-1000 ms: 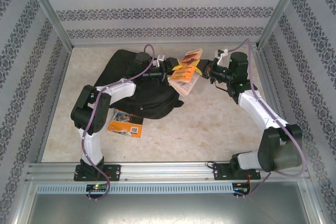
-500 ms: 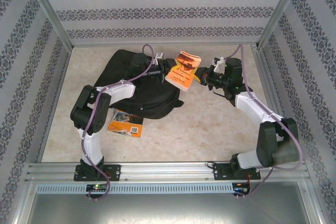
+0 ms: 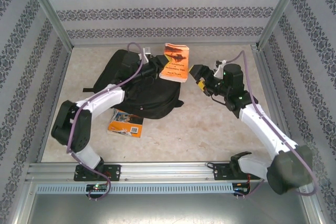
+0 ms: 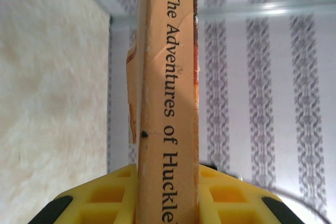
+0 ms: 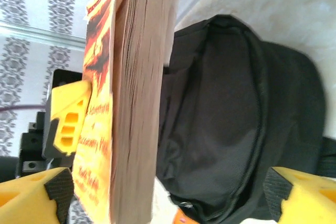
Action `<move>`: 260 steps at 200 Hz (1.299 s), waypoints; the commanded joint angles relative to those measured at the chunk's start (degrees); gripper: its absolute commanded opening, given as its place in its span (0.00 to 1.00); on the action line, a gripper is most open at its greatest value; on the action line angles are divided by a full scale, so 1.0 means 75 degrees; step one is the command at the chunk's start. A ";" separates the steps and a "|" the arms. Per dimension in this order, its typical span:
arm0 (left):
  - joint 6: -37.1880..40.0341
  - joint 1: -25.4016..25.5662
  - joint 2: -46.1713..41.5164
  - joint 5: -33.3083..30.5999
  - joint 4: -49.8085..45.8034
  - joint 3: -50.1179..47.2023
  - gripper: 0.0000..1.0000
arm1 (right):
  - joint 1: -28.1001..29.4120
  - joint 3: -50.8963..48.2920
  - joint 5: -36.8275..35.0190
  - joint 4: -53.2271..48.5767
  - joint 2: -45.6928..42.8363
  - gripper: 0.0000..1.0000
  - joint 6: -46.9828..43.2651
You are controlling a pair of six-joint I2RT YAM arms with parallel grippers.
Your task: Pack the student bag
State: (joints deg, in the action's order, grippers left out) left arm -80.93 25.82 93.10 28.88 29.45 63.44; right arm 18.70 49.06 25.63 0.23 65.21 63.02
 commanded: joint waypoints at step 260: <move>0.5361 0.1525 -0.0011 -0.3095 -0.7798 0.2706 0.70 | -0.0813 -0.1928 -0.3061 0.0983 -0.2145 0.00 0.0749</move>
State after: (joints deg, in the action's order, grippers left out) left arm -58.94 35.24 89.45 6.20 -0.60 75.05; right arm 16.62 36.40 1.48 18.17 56.03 76.38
